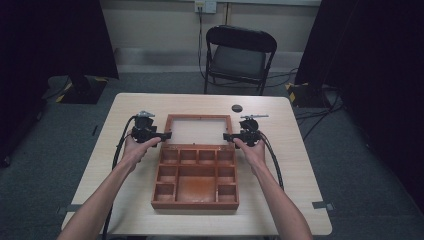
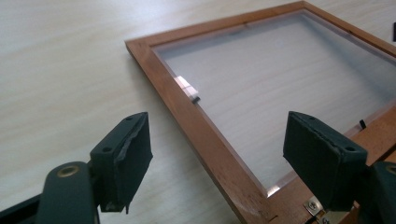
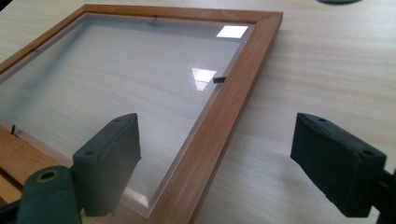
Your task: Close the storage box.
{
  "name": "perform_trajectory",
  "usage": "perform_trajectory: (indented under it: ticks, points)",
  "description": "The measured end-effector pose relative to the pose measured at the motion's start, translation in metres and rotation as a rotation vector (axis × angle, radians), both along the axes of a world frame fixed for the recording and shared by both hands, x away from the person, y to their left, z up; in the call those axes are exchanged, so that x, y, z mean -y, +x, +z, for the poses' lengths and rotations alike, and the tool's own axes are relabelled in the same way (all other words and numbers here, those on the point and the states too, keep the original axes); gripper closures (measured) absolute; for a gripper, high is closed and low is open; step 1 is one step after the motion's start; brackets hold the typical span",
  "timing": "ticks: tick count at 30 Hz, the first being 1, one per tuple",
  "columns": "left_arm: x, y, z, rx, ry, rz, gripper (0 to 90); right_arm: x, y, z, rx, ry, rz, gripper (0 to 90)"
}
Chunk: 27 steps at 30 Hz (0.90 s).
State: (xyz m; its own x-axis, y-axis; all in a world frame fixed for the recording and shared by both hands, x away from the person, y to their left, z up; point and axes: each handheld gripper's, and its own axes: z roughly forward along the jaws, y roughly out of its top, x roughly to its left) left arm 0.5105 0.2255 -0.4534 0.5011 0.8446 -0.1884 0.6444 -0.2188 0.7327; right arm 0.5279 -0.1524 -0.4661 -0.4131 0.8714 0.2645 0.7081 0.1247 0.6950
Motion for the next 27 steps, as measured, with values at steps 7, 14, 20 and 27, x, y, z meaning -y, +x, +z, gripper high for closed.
perform_trajectory:
  ticks: [7,14,20,27]
  points:
    - [-0.004,0.004,-0.01,-0.049,-0.04,0.018,22.4,-0.01,-0.001,-0.006,-0.026,0.011,0.022,14.4]
    - [0.002,0.006,-0.017,-0.079,-0.05,0.004,21.6,-0.014,-0.001,-0.011,-0.07,0.079,0.021,13.9]
    - [0.007,0.005,-0.018,-0.085,-0.075,-0.007,20.3,-0.02,0.001,-0.015,-0.093,0.118,0.034,13.3]
    - [0.016,0.004,-0.018,-0.097,-0.074,-0.02,16.2,-0.021,0.001,-0.015,-0.087,0.11,0.028,13.1]
